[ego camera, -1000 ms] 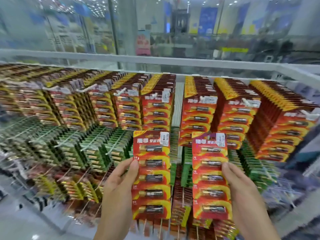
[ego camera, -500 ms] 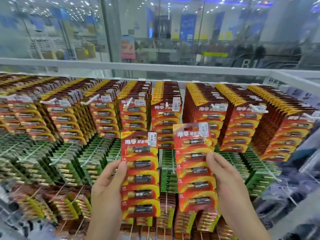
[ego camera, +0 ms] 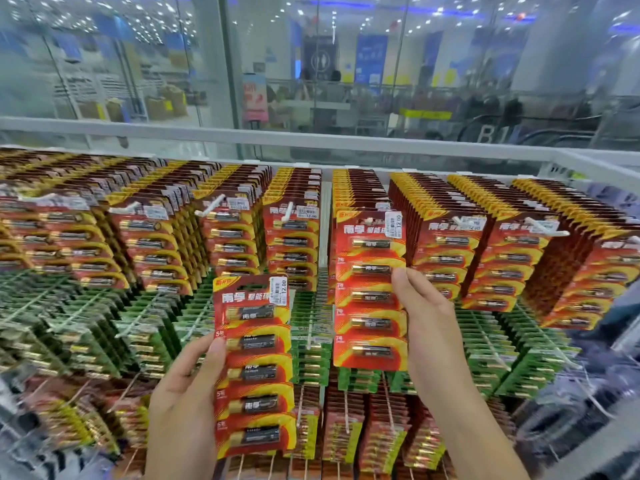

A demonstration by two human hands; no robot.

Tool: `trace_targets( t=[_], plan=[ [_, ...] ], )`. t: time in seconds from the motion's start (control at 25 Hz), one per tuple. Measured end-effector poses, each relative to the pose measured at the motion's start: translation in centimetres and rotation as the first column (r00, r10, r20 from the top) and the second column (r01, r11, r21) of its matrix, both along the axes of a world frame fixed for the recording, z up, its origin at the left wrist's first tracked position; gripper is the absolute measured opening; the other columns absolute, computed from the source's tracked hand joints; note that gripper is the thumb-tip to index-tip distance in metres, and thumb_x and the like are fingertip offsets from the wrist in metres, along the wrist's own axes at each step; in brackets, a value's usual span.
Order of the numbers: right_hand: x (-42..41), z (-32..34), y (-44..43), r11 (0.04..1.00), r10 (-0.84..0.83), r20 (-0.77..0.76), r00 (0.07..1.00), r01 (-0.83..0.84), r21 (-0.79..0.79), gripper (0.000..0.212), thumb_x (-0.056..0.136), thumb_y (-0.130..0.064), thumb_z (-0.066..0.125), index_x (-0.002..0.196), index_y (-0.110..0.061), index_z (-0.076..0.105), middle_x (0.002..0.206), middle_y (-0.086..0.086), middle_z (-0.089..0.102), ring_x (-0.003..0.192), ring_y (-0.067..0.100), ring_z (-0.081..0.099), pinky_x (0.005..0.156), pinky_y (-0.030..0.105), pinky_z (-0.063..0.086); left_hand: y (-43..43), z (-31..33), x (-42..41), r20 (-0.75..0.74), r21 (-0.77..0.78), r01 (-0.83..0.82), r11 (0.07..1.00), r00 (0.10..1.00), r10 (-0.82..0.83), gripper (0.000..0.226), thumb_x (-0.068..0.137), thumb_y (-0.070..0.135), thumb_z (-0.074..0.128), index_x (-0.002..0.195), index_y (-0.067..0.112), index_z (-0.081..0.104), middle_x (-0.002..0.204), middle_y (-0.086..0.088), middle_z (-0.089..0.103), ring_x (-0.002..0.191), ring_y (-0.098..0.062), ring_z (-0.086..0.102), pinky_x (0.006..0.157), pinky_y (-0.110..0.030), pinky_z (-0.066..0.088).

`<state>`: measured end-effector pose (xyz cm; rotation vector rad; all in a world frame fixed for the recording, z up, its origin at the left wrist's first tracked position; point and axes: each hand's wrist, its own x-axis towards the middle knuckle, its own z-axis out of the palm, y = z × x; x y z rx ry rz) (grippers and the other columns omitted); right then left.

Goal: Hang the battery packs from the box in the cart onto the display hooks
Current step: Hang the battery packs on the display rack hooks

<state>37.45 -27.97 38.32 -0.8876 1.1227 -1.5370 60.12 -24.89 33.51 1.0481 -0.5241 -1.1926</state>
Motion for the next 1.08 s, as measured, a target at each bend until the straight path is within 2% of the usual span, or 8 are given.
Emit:
trace_targets(
  t=[0.2,0.32,0.36,0.48,0.68,0.8,0.96,1.08],
  plan=[
    [0.6,-0.5,-2.1,1.000,-0.016,-0.057,0.998,0.016,-0.008,0.019,0.104,-0.037,0.054,0.097,-0.034,0.072,0.093,-0.011,0.080,0.086,0.012,0.077,0.071,0.034,0.059,0.1,-0.1,1.2,-0.040,-0.024,0.053,0.998,0.998,-0.054,0.026,0.088,0.026,0.068,0.105,0.009,0.077,0.103,-0.033,0.073,0.083,-0.049,0.072,0.085,-0.065,0.053],
    [0.9,-1.2,-3.4,0.999,-0.049,-0.106,0.993,0.049,-0.011,0.018,0.105,-0.041,0.052,0.097,-0.036,0.068,0.087,-0.021,0.078,0.083,0.002,0.075,0.066,0.023,0.058,-0.2,-0.2,2.1,-0.010,-0.038,0.058,0.998,0.998,-0.058,0.028,0.091,0.027,0.066,0.110,0.008,0.075,0.104,-0.031,0.074,0.080,-0.046,0.073,0.074,-0.055,0.059],
    [0.9,-1.6,-3.9,0.998,-0.064,-0.120,0.991,0.063,-0.013,0.019,0.104,-0.044,0.052,0.100,-0.035,0.068,0.092,-0.021,0.078,0.090,0.002,0.075,0.073,0.023,0.059,-0.5,-0.1,2.4,0.016,-0.047,0.049,0.998,0.999,-0.048,0.027,0.092,0.026,0.065,0.110,0.008,0.074,0.102,-0.026,0.076,0.078,-0.044,0.075,0.068,-0.051,0.061],
    [1.2,-2.5,-4.6,0.996,-0.088,-0.152,0.985,0.090,0.005,0.035,0.097,-0.059,0.056,0.115,-0.033,0.072,0.118,-0.014,0.075,0.117,0.013,0.068,0.104,0.043,0.052,-2.0,1.3,3.2,0.115,-0.120,0.043,0.992,0.993,-0.029,0.027,0.096,0.029,0.062,0.112,0.010,0.072,0.100,-0.018,0.078,0.078,-0.037,0.077,0.061,-0.047,0.064],
    [1.3,-2.9,-4.7,0.996,-0.084,-0.187,0.979,0.085,-0.005,0.031,0.100,-0.058,0.053,0.104,-0.036,0.074,0.111,-0.014,0.077,0.110,0.011,0.071,0.101,0.045,0.053,-5.7,3.7,4.8,0.202,-0.242,0.021,0.970,0.979,0.029,0.025,0.101,0.029,0.059,0.116,0.013,0.071,0.104,-0.014,0.079,0.084,-0.035,0.078,0.070,-0.052,0.064],
    [1.4,-2.5,-4.4,0.996,-0.093,-0.180,0.979,0.094,-0.005,0.032,0.103,-0.051,0.049,0.099,-0.031,0.074,0.099,-0.012,0.079,0.095,0.011,0.075,0.087,0.037,0.056,-7.2,3.8,5.4,0.192,-0.244,-0.008,0.970,0.980,0.056,0.021,0.103,0.029,0.059,0.113,0.016,0.072,0.104,-0.013,0.079,0.086,-0.035,0.077,0.071,-0.050,0.063],
    [1.5,-3.1,-4.5,0.995,-0.104,-0.202,0.974,0.101,-0.025,0.058,0.083,-0.083,0.057,0.118,-0.040,0.072,0.127,-0.012,0.071,0.126,0.017,0.063,0.110,0.053,0.047,-7.7,3.4,5.7,0.202,-0.233,-0.028,0.972,0.977,0.076,0.017,0.104,0.027,0.059,0.108,0.019,0.073,0.099,-0.008,0.080,0.081,-0.027,0.079,0.063,-0.042,0.064],
    [1.5,-3.7,-4.8,0.993,-0.116,-0.191,0.975,0.112,-0.034,0.082,0.071,-0.092,0.058,0.129,-0.036,0.067,0.135,-0.011,0.067,0.131,0.019,0.060,0.112,0.055,0.045,-7.6,3.3,5.8,0.207,-0.225,-0.029,0.974,0.975,0.077,0.016,0.104,0.026,0.059,0.108,0.018,0.073,0.096,-0.006,0.080,0.080,-0.029,0.079,0.063,-0.044,0.065]
  ],
)
